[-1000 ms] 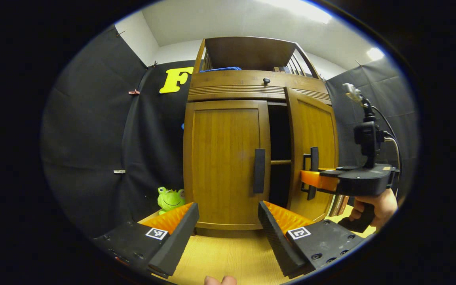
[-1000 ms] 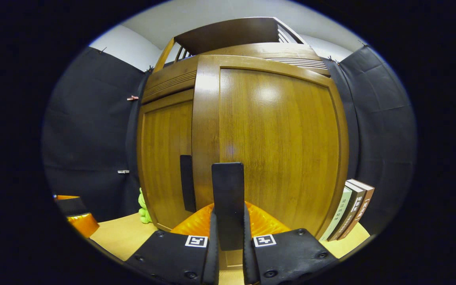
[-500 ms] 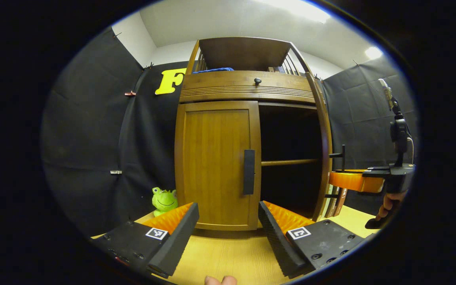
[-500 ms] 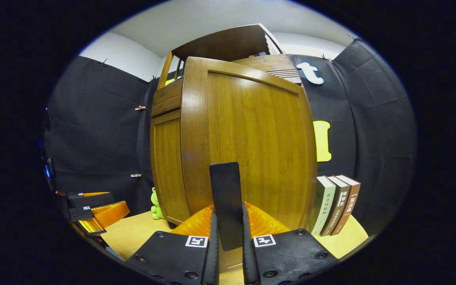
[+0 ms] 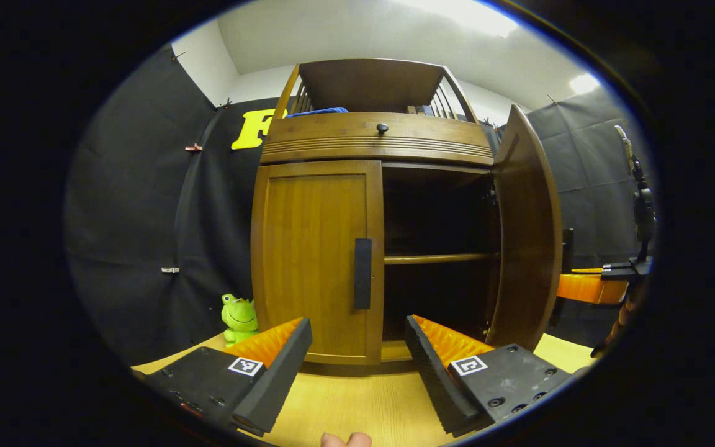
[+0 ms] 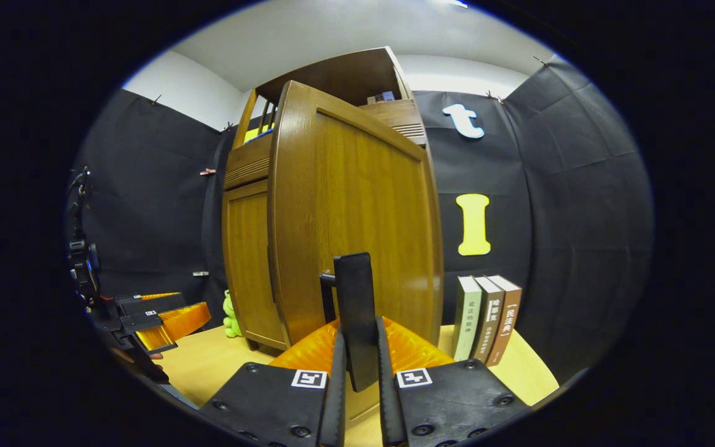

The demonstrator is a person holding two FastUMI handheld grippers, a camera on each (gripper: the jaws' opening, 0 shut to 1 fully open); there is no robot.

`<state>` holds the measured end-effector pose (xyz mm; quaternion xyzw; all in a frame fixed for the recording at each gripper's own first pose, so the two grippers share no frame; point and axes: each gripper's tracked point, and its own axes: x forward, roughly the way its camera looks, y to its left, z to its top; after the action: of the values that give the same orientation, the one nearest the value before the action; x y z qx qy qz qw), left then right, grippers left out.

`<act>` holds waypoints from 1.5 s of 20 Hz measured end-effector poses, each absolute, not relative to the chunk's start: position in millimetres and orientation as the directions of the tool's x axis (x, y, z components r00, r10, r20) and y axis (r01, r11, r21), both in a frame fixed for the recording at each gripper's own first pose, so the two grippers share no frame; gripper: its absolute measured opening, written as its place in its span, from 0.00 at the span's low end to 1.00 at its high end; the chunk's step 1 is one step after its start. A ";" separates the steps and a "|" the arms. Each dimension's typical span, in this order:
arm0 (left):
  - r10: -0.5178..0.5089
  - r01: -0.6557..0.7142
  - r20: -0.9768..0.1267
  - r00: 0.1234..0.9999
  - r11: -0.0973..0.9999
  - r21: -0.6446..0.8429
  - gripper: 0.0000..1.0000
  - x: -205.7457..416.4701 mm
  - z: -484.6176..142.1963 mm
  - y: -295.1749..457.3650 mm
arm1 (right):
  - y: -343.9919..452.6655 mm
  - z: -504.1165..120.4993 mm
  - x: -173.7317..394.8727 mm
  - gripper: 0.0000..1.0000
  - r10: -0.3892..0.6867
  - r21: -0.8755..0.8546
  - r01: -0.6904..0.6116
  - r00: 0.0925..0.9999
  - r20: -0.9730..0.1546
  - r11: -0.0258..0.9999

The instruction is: Open the right door of the double-door shoe cabinet with the right hand, and open the left door with the left hand.

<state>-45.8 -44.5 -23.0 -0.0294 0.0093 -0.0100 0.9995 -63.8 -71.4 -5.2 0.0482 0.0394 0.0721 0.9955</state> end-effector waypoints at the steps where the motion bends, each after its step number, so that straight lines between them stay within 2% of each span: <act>1: -0.025 0.024 -0.018 1.000 0.998 -0.058 0.94 -44.7 -22.8 -48.7 | -80.6 -4.8 -65.7 0.26 0.130 0.097 -0.124 0.989 -0.069 0.988; 2: -0.030 0.029 -0.018 0.999 0.998 -0.057 0.94 -44.6 -23.4 -53.9 | -90.6 -4.4 -67.9 0.22 0.110 0.091 -0.104 0.992 -0.068 0.990; 5: -0.043 0.042 -0.013 0.999 0.998 -0.051 0.94 -43.4 -22.5 -66.0 | -123.9 1.2 -78.2 0.26 0.024 0.051 -0.021 0.998 -0.060 0.998; 8: -0.056 0.055 -0.006 0.998 0.997 -0.052 0.93 -41.1 -20.4 -75.0 | -144.2 10.4 -86.5 0.21 -0.026 0.044 0.028 0.999 -0.038 0.999; 9: -0.059 0.059 -0.005 0.998 0.997 -0.054 0.93 -40.4 -21.5 -76.5 | -145.8 13.6 -88.4 0.12 -0.026 0.041 0.028 0.999 -0.031 0.999; 10: -0.064 0.063 -0.006 0.998 0.996 -0.056 0.94 -39.2 -20.8 -78.8 | -148.7 15.0 -90.6 0.21 -0.030 0.027 0.031 0.999 -0.028 0.999; 11: -0.065 0.065 -0.005 0.998 0.996 -0.056 0.94 -38.7 -20.1 -79.2 | -153.2 14.9 -92.6 0.21 -0.037 0.013 0.038 0.999 -0.026 0.999; 12: -0.066 0.066 -0.003 0.998 0.996 -0.055 0.94 -37.4 -19.0 -79.4 | -158.7 15.1 -94.3 0.30 -0.049 0.004 0.049 0.999 -0.022 0.999; 14: -0.065 0.064 -0.011 0.998 0.997 -0.050 0.94 -34.9 -21.9 -77.8 | -171.5 17.1 -98.8 0.30 -0.085 -0.005 0.085 0.996 -0.011 0.996; 15: -0.067 0.066 -0.015 0.998 0.997 -0.048 0.94 -33.5 -23.3 -78.5 | -178.6 18.2 -100.9 0.21 -0.106 -0.008 0.106 0.994 -0.003 0.994; 16: -0.067 0.066 -0.020 0.998 0.997 -0.046 0.94 -32.3 -23.5 -79.5 | -186.2 20.4 -102.8 0.21 -0.128 -0.009 0.128 0.992 0.006 0.992; 17: -0.067 0.066 -0.020 0.998 0.997 -0.042 0.94 -30.2 -23.7 -79.9 | -193.4 21.4 -103.9 0.30 -0.148 -0.011 0.148 0.989 0.012 0.989; 20: -0.066 0.066 -0.019 0.998 0.997 -0.030 0.93 -26.1 -23.0 -81.7 | -200.4 18.9 -108.2 0.21 -0.150 0.021 0.150 0.989 0.011 0.988; 22: -0.062 0.062 -0.018 0.998 0.998 -0.033 0.93 -20.2 -23.1 -81.2 | -204.2 16.2 -109.1 0.21 -0.155 0.033 0.155 0.988 0.002 0.987; 24: -0.060 0.059 -0.026 0.998 0.998 -0.035 0.94 -13.3 -24.7 -80.7 | -211.4 17.0 -115.4 0.29 -0.169 0.025 0.169 0.986 0.009 0.985; 25: -0.057 0.056 -0.026 0.998 0.998 -0.030 0.94 -9.6 -24.9 -78.8 | -220.4 17.2 -119.7 0.39 -0.194 0.004 0.194 0.981 0.022 0.981; 29: -0.053 0.052 -0.032 0.998 0.998 -0.021 0.94 15.5 -25.8 -73.3 | -247.9 22.2 -135.0 0.98 -0.277 -0.046 0.281 0.957 0.085 0.959; 30: -0.049 0.049 -0.034 0.998 0.999 -0.022 0.94 24.4 -26.0 -70.5 | -251.5 19.7 -137.0 1.00 -0.279 -0.045 0.283 0.957 0.082 0.958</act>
<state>24.4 -70.5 -26.0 -0.0108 0.0173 -0.0245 0.9995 -137.0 -251.5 19.7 -0.0280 -0.0375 -0.1420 0.9888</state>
